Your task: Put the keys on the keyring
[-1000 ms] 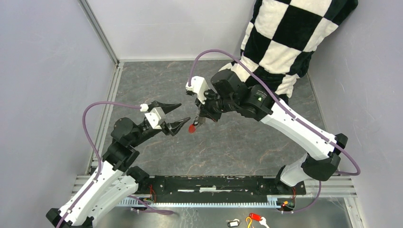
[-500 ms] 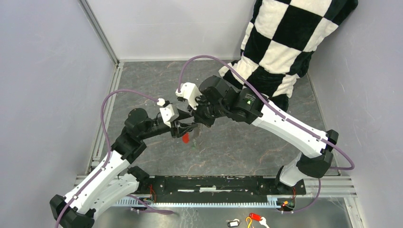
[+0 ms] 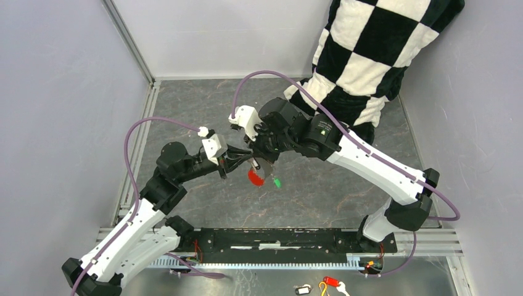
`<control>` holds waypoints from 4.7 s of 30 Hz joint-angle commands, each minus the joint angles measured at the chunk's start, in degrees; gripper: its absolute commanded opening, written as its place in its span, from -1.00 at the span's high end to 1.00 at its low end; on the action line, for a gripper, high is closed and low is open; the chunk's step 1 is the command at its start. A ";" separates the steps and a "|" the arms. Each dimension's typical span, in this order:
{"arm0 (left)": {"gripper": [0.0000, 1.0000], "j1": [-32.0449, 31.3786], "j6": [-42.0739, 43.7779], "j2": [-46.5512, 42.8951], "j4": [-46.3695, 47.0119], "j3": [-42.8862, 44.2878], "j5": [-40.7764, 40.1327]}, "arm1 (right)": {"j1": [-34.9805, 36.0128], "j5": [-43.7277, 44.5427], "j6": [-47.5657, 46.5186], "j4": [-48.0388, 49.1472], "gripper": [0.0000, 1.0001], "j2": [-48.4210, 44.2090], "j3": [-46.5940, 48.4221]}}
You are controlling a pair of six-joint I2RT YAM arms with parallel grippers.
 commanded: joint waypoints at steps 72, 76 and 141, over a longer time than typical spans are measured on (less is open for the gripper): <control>-0.21 -0.09 6.63 -3.28 -6.49 10.31 23.60 | -4.68 -29.12 10.82 71.21 0.99 -34.11 -50.98; -0.04 -0.04 7.67 -2.22 -6.88 10.22 21.13 | -4.69 -30.46 10.60 70.40 1.00 -33.28 -49.92; 0.96 -0.05 15.93 3.67 -19.77 13.65 17.44 | -4.54 -27.88 -8.56 14.96 0.34 -13.32 -16.08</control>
